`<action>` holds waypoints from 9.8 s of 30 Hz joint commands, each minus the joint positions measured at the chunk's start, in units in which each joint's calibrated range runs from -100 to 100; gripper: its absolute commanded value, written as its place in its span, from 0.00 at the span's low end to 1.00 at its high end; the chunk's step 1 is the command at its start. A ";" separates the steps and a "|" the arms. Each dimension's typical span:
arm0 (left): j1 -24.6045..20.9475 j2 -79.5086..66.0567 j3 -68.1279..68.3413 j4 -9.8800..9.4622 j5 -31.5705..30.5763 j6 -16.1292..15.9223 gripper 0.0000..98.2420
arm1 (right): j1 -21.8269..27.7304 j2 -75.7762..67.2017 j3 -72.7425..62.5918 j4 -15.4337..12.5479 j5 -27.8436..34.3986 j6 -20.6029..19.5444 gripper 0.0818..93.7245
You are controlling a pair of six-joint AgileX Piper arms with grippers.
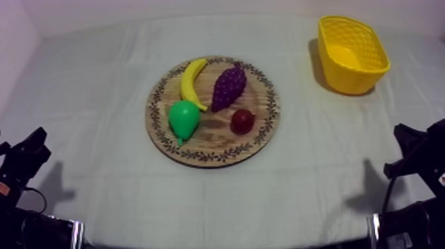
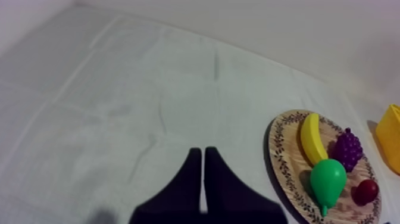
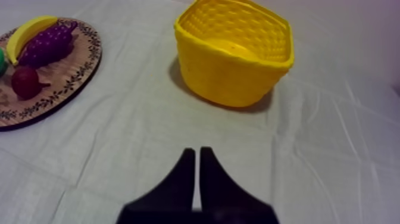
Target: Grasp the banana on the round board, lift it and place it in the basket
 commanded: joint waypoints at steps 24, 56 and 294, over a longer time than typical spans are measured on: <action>-0.02 -0.01 0.01 -0.02 0.04 0.00 0.00 | -0.02 -0.05 0.04 0.02 -0.04 0.00 0.00; -0.02 -0.01 0.01 -0.02 0.04 -0.01 0.00 | 1.91 40.29 -54.38 -6.25 19.01 -2.92 0.01; -0.02 -0.01 0.01 -0.02 0.04 -0.01 0.00 | 4.01 112.06 -92.24 -0.27 23.75 -10.83 0.65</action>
